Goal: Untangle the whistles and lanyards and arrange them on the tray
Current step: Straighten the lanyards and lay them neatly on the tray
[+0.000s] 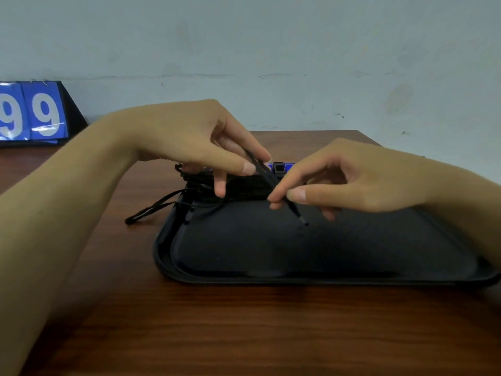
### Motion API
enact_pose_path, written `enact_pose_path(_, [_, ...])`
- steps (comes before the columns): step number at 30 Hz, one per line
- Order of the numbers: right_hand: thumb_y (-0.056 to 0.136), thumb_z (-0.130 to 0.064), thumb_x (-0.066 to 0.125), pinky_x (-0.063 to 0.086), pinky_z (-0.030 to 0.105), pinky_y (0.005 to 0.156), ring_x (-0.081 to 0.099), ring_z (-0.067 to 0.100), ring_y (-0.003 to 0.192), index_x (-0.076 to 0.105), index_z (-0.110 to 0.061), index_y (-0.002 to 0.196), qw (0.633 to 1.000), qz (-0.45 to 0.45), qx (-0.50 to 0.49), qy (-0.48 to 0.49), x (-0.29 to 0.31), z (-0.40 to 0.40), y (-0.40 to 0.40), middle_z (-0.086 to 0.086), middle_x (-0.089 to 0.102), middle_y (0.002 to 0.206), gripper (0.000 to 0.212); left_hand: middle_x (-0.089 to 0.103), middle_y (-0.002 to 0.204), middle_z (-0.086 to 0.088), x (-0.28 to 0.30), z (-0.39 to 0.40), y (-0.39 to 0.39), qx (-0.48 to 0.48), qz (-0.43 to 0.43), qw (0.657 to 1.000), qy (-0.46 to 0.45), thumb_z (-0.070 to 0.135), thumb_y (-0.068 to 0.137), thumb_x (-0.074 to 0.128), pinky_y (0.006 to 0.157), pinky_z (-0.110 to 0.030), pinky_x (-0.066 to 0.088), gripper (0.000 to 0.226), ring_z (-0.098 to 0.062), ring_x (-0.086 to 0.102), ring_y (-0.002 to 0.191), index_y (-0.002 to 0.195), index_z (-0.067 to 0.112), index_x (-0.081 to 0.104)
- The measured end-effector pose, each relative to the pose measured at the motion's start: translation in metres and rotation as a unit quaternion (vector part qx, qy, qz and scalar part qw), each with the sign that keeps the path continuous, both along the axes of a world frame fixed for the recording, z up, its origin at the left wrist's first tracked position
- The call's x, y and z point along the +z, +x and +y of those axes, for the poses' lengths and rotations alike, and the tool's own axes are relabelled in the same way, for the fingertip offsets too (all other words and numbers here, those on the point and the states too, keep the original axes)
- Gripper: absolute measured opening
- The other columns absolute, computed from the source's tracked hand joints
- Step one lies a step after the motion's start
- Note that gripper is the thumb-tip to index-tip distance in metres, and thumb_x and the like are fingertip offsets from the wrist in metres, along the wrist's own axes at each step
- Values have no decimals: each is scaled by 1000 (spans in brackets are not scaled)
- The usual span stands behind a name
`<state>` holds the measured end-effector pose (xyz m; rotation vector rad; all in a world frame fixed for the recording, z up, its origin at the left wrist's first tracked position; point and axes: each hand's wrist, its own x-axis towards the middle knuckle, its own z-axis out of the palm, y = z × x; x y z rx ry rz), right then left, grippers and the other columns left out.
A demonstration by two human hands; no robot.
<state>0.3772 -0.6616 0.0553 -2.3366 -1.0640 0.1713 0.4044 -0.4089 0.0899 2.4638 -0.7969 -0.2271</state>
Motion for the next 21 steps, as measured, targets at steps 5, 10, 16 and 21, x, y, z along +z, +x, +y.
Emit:
enact_pose_path(5, [95, -24, 65, 58, 25, 73, 68, 10, 71, 77, -24, 102, 998, -1, -41, 53, 0, -5, 7, -5, 78, 95, 14, 80, 95, 8, -1, -2, 1, 30, -13, 999, 8, 41, 93, 65, 38, -16, 32, 26, -15, 68, 54, 98, 20, 79])
enact_pose_path(10, [99, -21, 59, 55, 25, 76, 66, 11, 71, 67, -29, 113, 998, -24, -41, 33, -1, -5, 11, -5, 78, 95, 18, 80, 82, 3, 1, 0, -1, 35, 10, 999, 31, 35, 92, 68, 43, -19, 33, 18, -12, 58, 42, 95, 20, 78])
enact_pose_path(16, [100, -21, 57, 53, 23, 76, 64, 10, 69, 58, -27, 120, 998, -28, -40, 47, -3, -3, 13, -7, 78, 98, 21, 49, 39, -2, 0, -4, -3, 36, 26, 999, 10, 43, 93, 63, 37, -18, 33, 22, -13, 34, 28, 114, 42, 72])
enact_pose_path(21, [100, -19, 58, 50, 15, 70, 62, 5, 70, 67, -25, 108, 996, -20, -50, 65, -1, -3, 13, -7, 79, 95, 13, 47, 37, -3, -3, -8, -4, -2, 77, 997, 14, 39, 97, 59, 34, -14, 31, 21, -10, 32, 25, 111, 33, 73])
